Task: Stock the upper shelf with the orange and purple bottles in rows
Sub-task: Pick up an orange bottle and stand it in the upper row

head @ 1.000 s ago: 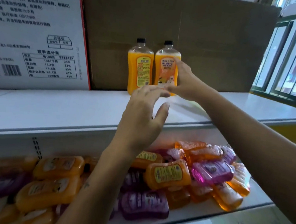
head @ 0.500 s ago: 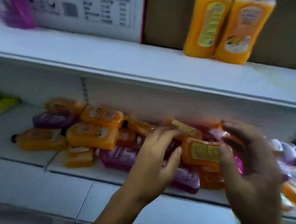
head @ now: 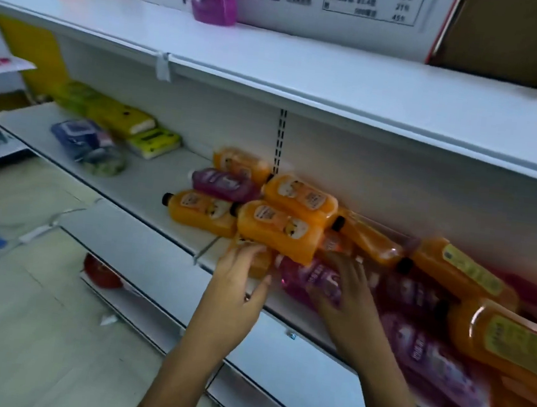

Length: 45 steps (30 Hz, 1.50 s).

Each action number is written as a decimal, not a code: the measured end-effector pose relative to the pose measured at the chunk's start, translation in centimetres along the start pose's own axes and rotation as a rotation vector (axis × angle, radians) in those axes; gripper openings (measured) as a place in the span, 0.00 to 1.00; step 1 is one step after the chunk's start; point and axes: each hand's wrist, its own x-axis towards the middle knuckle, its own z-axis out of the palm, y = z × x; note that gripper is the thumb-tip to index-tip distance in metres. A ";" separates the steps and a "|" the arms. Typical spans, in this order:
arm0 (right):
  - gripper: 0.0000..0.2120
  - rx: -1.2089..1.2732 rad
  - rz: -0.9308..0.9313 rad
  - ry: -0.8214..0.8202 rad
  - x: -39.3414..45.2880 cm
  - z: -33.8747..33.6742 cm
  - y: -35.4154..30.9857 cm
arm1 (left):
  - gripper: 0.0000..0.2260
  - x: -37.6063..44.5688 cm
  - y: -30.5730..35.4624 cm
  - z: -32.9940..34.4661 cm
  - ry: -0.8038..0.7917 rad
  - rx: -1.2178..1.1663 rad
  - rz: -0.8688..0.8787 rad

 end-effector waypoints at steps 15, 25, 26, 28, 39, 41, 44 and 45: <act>0.43 0.022 0.201 -0.137 7.8 2.9 3.1 | 0.26 9.7 -3.7 2.2 0.021 -0.054 -0.182; 0.43 -0.018 0.152 -0.091 7.8 3.0 2.6 | 0.29 11.9 -2.8 3.9 0.247 -0.370 -0.413; 0.42 0.009 0.143 -0.063 7.6 2.8 2.3 | 0.32 11.8 -2.7 3.8 0.257 -0.408 -0.411; 0.41 0.040 0.123 -0.004 6.8 2.3 1.9 | 0.35 11.2 -2.7 3.6 0.250 -0.474 -0.349; 0.36 0.282 0.063 -0.031 3.9 0.5 -2.6 | 0.24 9.6 -1.4 1.8 0.150 -1.182 -0.375; 0.37 0.352 0.028 -0.079 3.6 0.4 -3.6 | 0.31 8.7 -1.2 1.0 0.128 -1.189 -0.381; 0.35 0.470 -0.044 -0.288 3.2 0.6 -4.6 | 0.36 7.4 -1.0 -0.5 0.229 -1.213 -0.441; 0.32 0.509 -0.063 -0.353 3.2 0.9 -4.9 | 0.35 7.0 -1.0 -0.9 0.279 -1.217 -0.464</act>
